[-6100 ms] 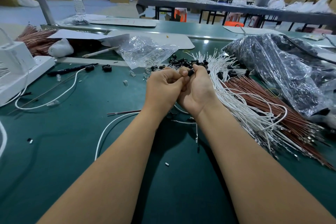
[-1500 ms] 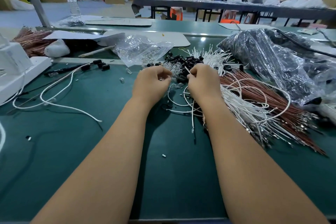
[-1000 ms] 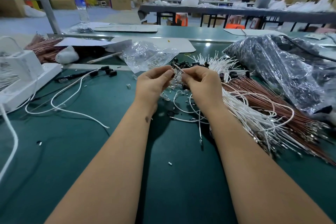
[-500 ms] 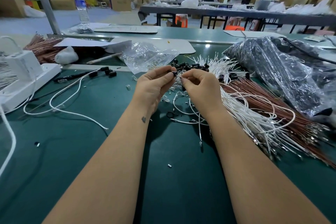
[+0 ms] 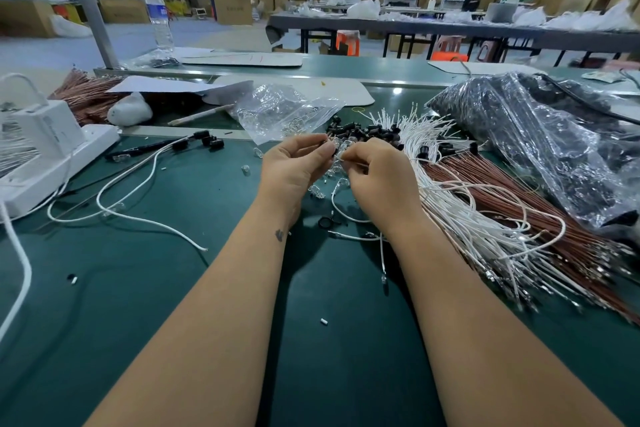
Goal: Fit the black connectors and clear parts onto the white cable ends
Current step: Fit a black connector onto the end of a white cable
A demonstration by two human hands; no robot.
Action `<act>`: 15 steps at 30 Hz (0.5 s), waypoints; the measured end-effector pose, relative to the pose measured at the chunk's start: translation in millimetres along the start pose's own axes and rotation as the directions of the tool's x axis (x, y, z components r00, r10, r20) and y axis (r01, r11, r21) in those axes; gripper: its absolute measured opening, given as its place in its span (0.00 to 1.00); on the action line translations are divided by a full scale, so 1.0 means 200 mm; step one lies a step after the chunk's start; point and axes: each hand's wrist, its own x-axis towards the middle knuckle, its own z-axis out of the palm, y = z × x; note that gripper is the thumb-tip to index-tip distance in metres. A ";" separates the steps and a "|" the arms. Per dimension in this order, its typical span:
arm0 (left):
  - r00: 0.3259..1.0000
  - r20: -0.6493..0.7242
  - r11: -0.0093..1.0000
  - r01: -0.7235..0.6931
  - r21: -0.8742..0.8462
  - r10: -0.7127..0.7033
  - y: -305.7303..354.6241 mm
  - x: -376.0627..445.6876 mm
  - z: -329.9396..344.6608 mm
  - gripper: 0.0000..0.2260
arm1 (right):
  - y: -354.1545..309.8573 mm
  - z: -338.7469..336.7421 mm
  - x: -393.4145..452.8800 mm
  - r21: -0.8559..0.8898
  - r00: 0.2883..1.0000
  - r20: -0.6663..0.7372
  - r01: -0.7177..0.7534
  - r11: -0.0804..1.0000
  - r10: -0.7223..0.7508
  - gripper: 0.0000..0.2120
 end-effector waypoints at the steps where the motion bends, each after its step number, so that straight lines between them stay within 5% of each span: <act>1: 1.000 -0.008 1.000 -0.007 0.024 0.008 0.00 0.00 0.00 0.05 | 0.00 0.00 0.00 -0.009 1.000 -0.006 0.008 1.000 -0.008 0.07; 15: 0.996 -0.023 0.979 -0.085 0.185 0.091 0.01 -0.03 0.02 0.07 | 0.00 0.00 0.01 0.072 0.997 -0.012 -0.080 0.994 0.081 0.04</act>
